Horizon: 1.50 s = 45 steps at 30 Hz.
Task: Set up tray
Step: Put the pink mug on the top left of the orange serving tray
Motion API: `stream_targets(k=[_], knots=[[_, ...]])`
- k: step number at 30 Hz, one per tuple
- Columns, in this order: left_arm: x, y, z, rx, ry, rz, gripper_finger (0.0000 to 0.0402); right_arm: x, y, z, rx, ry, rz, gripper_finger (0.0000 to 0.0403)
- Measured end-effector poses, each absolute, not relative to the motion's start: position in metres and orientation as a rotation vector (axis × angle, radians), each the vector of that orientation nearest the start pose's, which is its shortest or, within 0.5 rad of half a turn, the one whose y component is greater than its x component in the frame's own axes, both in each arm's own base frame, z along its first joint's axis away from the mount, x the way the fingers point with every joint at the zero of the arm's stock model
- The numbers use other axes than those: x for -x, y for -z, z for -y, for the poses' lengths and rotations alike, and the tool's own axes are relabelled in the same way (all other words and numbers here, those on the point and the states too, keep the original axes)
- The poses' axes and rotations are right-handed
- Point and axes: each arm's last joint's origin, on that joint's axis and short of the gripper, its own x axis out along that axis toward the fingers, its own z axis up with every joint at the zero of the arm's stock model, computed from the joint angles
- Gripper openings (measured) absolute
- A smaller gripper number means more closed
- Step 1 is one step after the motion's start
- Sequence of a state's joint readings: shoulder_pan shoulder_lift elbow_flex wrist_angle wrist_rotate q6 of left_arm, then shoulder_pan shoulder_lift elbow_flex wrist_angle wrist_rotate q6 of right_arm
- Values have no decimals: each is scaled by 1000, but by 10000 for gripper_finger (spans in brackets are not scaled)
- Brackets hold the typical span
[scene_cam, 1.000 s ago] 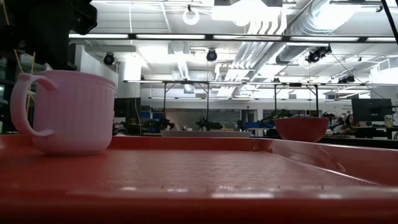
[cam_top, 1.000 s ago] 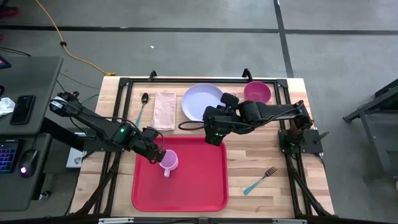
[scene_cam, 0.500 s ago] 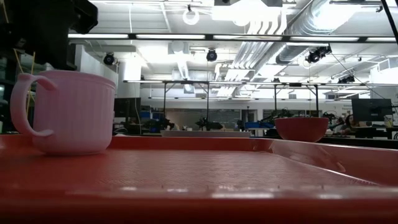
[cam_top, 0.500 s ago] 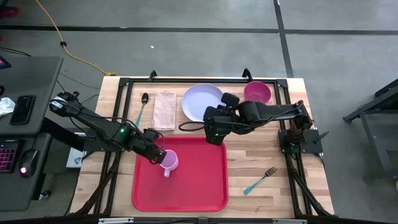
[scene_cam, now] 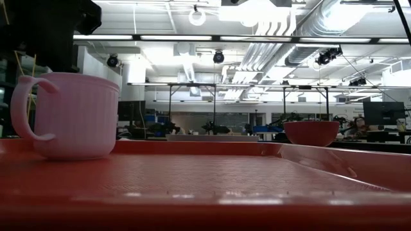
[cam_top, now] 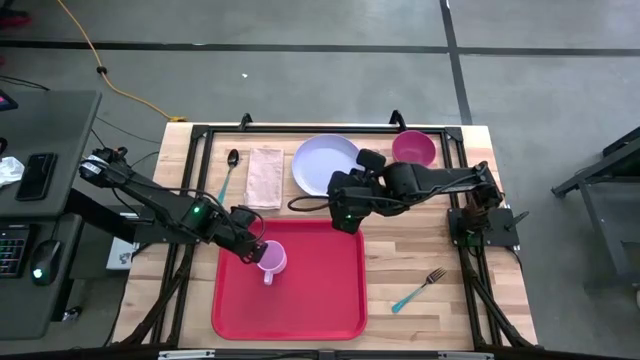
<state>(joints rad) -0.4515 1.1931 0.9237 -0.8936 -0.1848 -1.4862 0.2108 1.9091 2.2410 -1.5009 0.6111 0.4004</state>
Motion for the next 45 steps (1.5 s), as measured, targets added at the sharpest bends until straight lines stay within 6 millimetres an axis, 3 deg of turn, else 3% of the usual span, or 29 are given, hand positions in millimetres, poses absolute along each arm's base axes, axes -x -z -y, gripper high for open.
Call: stream_targets(k=[9,17,45], knots=[[-196,-254,90,983,-570,-1018,232,-351,-405,-58,125,559,-975,99],[-198,-253,90,981,-574,-1004,264,-351,-405,-58,126,561,-974,99],[-210,-231,96,894,-643,-1085,155,-352,-405,-58,123,563,-965,99]])
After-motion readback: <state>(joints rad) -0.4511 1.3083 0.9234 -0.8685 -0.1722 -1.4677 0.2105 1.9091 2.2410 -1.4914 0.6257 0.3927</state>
